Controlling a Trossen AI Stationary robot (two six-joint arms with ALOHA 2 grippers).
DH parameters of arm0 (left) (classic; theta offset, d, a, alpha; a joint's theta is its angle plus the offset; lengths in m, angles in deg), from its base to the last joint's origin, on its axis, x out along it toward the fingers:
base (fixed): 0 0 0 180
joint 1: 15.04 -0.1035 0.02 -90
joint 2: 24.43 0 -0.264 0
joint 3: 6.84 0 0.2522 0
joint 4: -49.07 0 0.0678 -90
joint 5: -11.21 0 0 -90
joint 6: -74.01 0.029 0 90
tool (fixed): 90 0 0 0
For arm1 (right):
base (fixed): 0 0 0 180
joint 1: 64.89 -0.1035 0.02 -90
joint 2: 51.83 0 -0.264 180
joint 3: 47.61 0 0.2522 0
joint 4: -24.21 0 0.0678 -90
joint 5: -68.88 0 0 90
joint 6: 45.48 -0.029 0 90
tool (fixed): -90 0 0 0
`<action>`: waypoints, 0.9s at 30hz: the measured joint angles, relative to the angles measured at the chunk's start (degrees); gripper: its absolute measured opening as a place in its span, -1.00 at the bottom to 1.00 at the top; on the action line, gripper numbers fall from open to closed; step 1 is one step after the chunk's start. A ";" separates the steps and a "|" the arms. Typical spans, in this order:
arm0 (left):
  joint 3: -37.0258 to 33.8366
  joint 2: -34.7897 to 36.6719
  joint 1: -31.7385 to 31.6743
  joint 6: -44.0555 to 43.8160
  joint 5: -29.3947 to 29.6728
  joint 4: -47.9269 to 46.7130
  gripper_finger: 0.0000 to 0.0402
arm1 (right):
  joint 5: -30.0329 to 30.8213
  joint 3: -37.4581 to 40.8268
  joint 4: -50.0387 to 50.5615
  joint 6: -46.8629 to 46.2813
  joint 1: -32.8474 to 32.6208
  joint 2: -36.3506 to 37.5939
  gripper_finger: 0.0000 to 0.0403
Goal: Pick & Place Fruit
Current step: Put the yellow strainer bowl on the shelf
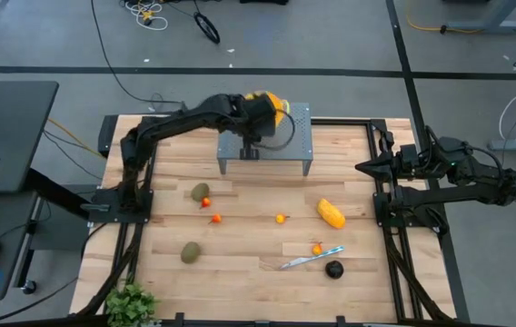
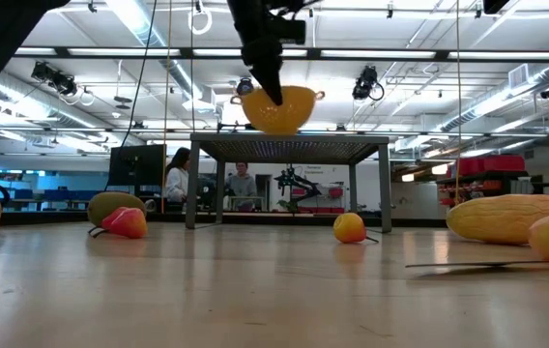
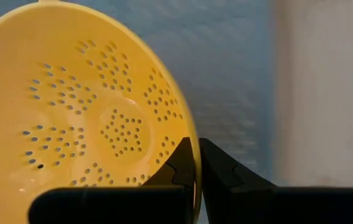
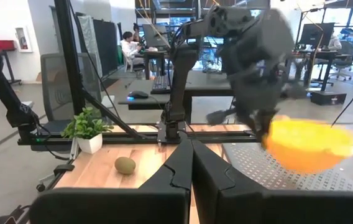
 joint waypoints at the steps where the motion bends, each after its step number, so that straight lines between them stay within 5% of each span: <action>1: -0.05 -0.13 0.27 -0.11 -0.08 -1.41 -0.95 | 0.00 0.01 0.00 0.00 0.00 0.02 -0.96; 27: 0.15 -1.87 1.52 2.32 -3.65 3.41 -0.95 | 0.00 0.01 -0.02 0.00 0.02 0.00 -0.96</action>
